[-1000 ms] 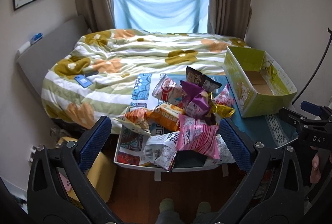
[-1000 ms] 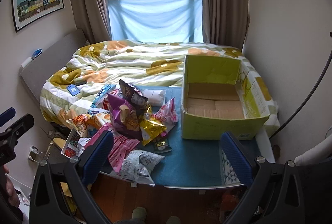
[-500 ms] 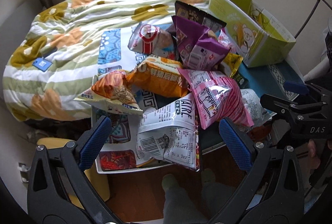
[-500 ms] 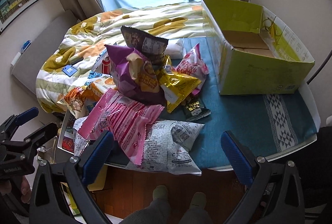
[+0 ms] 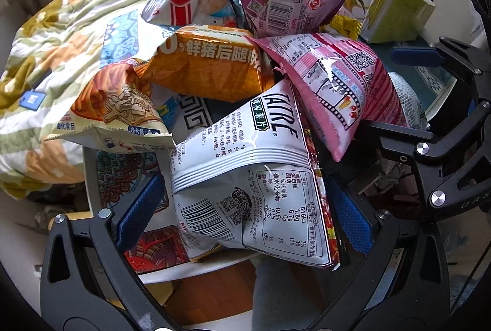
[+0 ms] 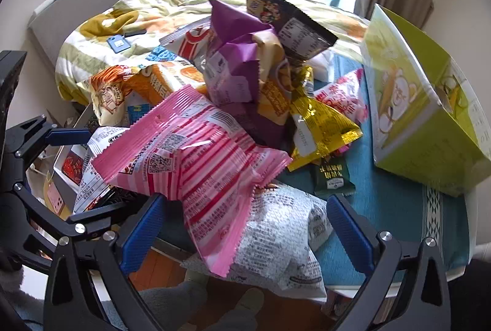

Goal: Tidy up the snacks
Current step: 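Grasp the white TATRE bag with the left tool while the right tool grasps the pink striped bag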

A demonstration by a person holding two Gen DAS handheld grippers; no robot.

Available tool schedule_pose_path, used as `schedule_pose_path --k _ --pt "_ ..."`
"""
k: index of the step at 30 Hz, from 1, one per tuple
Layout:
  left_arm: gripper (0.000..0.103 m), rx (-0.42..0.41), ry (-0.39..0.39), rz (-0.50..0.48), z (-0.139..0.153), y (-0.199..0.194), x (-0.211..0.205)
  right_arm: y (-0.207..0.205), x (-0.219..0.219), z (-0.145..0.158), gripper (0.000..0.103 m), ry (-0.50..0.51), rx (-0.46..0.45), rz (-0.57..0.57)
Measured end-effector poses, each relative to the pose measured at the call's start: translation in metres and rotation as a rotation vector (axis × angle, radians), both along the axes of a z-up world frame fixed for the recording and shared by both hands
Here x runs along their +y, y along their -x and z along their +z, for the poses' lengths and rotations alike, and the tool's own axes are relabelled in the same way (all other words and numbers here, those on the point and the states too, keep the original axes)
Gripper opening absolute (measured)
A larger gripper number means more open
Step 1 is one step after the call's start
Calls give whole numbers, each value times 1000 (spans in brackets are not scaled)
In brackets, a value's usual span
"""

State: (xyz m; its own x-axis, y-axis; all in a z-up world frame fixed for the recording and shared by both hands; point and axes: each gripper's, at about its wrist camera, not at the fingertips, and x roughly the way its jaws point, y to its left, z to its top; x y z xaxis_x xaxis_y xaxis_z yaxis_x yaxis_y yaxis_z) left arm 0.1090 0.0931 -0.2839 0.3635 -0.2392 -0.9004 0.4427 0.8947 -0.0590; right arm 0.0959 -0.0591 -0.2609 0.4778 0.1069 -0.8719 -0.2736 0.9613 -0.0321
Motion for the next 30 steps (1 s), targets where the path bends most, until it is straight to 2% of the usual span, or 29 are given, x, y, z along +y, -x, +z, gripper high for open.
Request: schedule_pose_path --k 3,6,8,11,19,20,22,24,27,30 --pt "102 -5 -12 -1 -3 1 -1 -8 8 -5 103 19 3 83" --pt "92 -18 -40 -4 -4 1 0 -16 16 -9 103 25 8 160" --pt "80 -19 -54 -5 -5 -2 1 -20 20 -11 103 22 15 202" --pt "73 -26 -60 1 -5 -1 4 -22 26 -13 103 32 9 248" --pt "68 -36 -81 3 -3 2 4 -31 40 -19 102 23 12 317" --pt "68 -35 -80 1 -3 3 2 -33 40 -21 100 13 19 318" --pt "68 -40 -85 2 -1 5 1 -35 40 -25 86 -18 49 324" --pt "68 -41 -90 6 1 6 0 -37 42 -29 66 -20 77 330" --pt "68 -44 -88 20 3 9 -2 -37 42 -35 55 0 92 334" --pt "68 -53 -90 31 7 12 -3 -35 39 -32 50 -15 84 332"
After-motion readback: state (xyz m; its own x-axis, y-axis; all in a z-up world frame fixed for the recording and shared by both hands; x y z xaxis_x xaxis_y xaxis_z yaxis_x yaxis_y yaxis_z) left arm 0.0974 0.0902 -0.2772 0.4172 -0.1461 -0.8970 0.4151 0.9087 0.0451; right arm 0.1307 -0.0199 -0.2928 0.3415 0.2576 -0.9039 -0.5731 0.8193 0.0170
